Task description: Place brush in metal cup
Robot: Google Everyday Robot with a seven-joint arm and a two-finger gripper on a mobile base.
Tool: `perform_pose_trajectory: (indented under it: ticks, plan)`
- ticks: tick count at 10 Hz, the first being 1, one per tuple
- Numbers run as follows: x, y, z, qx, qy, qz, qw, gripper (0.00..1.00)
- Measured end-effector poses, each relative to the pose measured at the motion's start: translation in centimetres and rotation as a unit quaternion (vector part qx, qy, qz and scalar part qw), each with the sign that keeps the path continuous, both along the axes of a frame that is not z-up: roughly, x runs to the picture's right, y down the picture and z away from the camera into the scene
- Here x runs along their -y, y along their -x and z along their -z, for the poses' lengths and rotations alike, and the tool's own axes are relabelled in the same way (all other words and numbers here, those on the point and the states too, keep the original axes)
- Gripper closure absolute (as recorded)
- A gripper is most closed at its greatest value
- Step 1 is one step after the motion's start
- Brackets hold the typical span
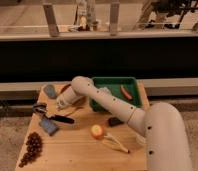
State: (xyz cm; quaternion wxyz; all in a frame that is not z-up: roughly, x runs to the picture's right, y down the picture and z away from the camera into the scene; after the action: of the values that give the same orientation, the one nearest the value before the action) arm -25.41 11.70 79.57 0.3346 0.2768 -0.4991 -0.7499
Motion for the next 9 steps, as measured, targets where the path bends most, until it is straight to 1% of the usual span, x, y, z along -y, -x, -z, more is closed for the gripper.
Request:
perform_pose_trajectory:
  ticks: [4, 5, 7, 9]
  plan:
    - [0.05, 0.15, -0.32, 0.01, -0.007, -0.002, 0.9999, 1.0]
    - [0.05, 0.24, -0.41, 0.011, -0.008, -0.002, 0.9999, 0.99]
    - [-0.03, 0.38, -0.66, 0.01, -0.012, -0.003, 0.9999, 0.74]
    - [-0.08, 0.18, -0.89, 0.006, -0.013, -0.006, 0.9999, 0.54]
